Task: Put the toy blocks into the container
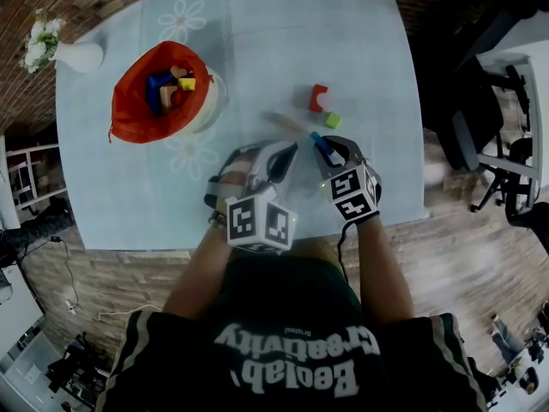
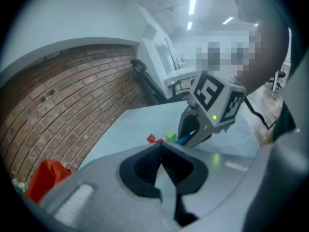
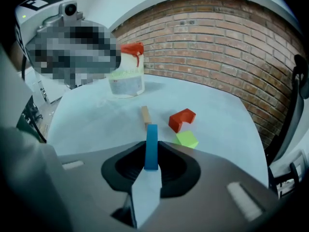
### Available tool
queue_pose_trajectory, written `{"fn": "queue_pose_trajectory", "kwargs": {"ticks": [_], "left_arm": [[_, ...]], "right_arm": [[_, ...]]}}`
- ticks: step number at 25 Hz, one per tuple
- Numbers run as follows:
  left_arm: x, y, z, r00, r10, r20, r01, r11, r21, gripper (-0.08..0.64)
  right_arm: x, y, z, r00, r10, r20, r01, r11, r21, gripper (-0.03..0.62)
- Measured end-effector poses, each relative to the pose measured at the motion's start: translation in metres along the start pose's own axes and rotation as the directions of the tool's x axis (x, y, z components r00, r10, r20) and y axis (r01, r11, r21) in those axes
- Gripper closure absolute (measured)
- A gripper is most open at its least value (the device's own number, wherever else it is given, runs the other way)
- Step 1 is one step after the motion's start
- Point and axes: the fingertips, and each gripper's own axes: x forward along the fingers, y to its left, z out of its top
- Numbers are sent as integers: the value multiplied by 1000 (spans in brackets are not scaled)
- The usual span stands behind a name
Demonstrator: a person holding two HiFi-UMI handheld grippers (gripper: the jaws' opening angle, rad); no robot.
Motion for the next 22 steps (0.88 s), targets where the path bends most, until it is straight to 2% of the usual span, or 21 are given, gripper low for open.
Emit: {"fn": "queue_pose_trajectory", "kwargs": {"ticks": [6,12,22], "left_arm": [[-14,7,2,1000,24,7,-24,1000,-5,555],[-37,17,0,998,70,6,-70,998,-10,555],[-85,40,-2,984,178,25,-177,984,-30,555]], "right_arm": [[-27,7,35,994,-14,110,25,994,-105,515],[-57,26,76,982,-11,189,54,973,-224,515],[-98,58,141,951,-4,308,109,939,-326,515]]}}
